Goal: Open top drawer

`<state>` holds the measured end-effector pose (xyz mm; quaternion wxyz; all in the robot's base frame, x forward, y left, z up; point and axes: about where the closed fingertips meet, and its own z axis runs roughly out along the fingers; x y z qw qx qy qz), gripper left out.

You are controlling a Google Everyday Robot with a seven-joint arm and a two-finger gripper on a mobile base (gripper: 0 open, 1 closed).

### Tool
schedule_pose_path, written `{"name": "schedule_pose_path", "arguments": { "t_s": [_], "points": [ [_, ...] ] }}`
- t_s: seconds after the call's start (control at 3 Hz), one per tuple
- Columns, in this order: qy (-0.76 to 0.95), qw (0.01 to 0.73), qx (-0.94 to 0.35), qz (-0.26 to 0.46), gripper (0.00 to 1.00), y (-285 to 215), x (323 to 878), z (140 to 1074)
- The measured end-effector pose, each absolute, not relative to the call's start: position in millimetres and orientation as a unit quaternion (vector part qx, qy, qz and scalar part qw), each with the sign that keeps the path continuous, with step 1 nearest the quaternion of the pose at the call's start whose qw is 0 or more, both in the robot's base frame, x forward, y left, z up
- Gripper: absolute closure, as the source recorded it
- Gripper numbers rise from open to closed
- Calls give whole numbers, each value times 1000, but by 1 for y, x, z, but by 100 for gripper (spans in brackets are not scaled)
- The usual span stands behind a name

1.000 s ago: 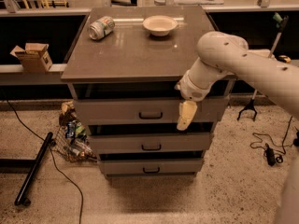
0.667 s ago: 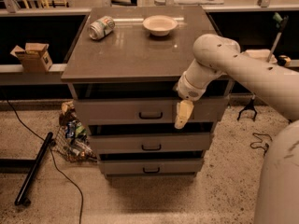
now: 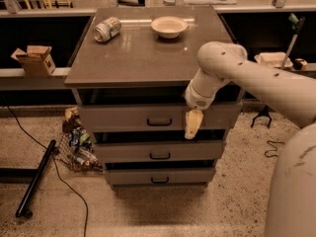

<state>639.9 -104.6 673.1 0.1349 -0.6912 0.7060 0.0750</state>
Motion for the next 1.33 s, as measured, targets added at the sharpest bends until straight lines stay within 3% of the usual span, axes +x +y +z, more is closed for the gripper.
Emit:
{"name": "schedule_pose_path", "arguments": {
  "t_s": [1.0, 1.33],
  "points": [
    [698, 97, -710, 16, 0, -125, 656, 627],
    [697, 95, -710, 18, 16, -125, 656, 628]
  ]
}}
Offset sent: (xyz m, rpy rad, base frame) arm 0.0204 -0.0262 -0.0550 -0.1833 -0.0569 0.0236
